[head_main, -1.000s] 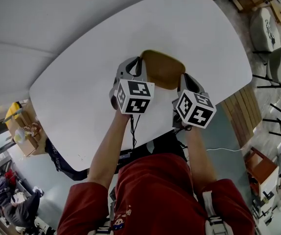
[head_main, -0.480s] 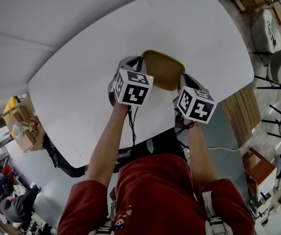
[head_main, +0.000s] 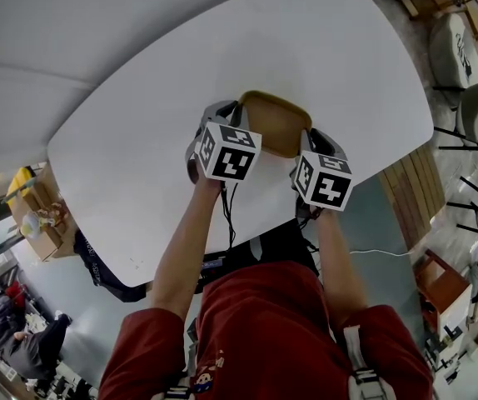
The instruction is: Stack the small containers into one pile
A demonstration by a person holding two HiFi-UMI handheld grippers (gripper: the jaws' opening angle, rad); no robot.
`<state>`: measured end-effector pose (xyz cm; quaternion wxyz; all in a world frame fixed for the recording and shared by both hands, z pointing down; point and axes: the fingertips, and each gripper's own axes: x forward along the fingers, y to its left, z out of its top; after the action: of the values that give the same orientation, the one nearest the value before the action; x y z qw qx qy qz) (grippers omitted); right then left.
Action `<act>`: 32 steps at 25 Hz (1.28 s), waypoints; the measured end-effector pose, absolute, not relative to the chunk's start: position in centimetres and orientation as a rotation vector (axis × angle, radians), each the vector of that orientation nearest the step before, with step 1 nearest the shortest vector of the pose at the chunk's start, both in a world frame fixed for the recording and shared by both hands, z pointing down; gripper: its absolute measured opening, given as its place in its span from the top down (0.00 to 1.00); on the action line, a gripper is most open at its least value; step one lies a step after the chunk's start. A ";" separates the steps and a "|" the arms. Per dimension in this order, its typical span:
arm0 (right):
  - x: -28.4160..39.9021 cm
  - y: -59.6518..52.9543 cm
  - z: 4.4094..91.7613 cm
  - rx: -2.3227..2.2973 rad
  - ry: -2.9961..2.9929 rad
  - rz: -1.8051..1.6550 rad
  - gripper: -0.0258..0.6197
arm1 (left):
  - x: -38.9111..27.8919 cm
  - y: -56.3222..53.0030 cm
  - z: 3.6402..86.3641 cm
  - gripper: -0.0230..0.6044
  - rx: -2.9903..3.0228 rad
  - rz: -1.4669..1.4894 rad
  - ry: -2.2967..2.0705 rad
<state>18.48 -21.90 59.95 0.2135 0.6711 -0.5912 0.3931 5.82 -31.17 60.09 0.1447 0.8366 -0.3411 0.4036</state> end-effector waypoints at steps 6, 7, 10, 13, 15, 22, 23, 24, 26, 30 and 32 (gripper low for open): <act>18.3 -22.0 60.6 1.859 -1.651 1.073 0.83 | 5.5 -30.7 61.6 0.89 2.396 1.177 -0.987; 18.2 -22.0 60.6 1.859 -1.653 1.079 0.83 | 5.4 -30.6 61.7 0.89 2.395 1.177 -0.987; 18.1 -22.0 60.7 1.861 -1.658 1.082 0.82 | 5.2 -30.5 61.9 0.88 2.393 1.173 -0.996; 18.2 -22.0 60.8 1.860 -1.662 1.083 0.82 | 5.2 -30.4 61.9 0.87 2.390 1.167 -1.002; 18.2 -21.9 60.7 1.863 -1.663 1.081 0.81 | 5.2 -30.4 61.9 0.86 2.390 1.165 -1.003; 18.1 -21.7 60.6 1.864 -1.683 1.077 0.78 | 4.9 -30.4 61.3 0.85 2.394 1.154 -1.024; 18.2 -21.7 60.5 1.866 -1.690 1.074 0.78 | 4.9 -30.4 61.2 0.85 2.395 1.149 -1.029; 18.3 -21.7 60.4 1.869 -1.696 1.072 0.78 | 5.0 -30.3 61.1 0.85 2.396 1.143 -1.035; 18.6 -21.6 60.3 1.876 -1.707 1.069 0.77 | 5.3 -30.2 60.7 0.85 2.399 1.128 -1.050; 19.0 -22.0 59.5 1.890 -1.743 1.046 0.77 | 5.3 -30.4 59.7 0.85 2.403 1.086 -1.096; 19.2 -22.2 58.8 1.903 -1.769 1.022 0.77 | 5.2 -30.5 59.0 0.85 2.402 1.053 -1.128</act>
<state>19.18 -22.22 58.78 0.1737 0.6712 -0.6240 0.3606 5.17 -30.50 59.03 0.1429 0.8327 -0.3912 0.3650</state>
